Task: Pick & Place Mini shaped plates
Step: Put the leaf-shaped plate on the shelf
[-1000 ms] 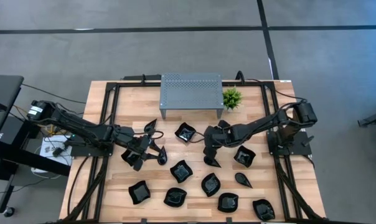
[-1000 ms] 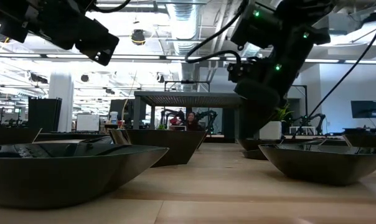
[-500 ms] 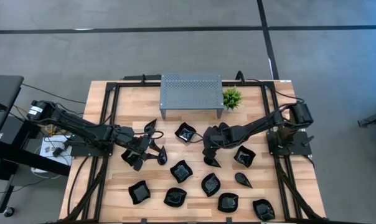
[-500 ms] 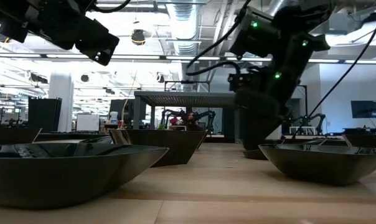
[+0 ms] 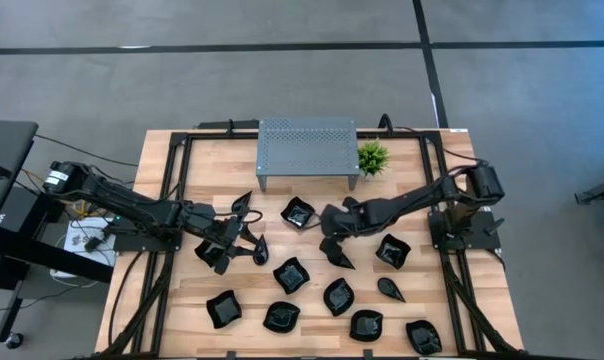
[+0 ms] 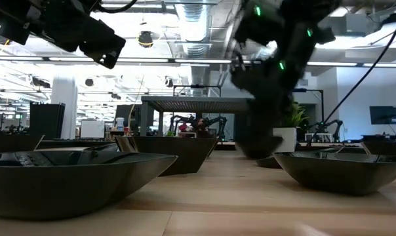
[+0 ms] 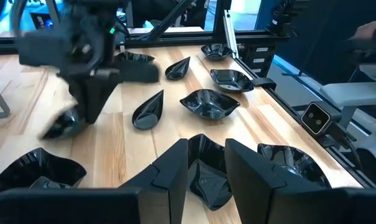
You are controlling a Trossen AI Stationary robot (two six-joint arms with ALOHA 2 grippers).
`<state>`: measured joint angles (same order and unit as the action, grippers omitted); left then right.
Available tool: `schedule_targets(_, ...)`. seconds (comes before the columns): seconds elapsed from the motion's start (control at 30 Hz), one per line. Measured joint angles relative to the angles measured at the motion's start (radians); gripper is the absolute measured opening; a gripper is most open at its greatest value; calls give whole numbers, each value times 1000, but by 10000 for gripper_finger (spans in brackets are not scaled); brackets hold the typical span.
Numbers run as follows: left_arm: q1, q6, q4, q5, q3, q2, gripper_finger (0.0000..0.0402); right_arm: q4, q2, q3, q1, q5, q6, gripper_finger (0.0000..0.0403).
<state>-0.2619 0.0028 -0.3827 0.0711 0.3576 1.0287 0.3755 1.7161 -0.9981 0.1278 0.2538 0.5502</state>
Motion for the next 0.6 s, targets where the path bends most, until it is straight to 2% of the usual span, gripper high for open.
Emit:
schedule_targets(0.13, 0, 0, 0, 0, 0, -23, 108, 80, -6, -134, 30, 11, -106, 6)
schedule_targets(0.33, 0, 0, 1, 0, 0, -95, 108, 89, -7, -302, 57, 143, -309, 2)
schedule_targets(0.47, 0, 1, 1, 0, 0, -174, 108, -69, -7, -341, 33, 280, -539, 5)
schedule_targets(0.6, 0, 1, 1, 0, 0, -238, 108, -307, -7, -341, -47, 292, -761, 2)
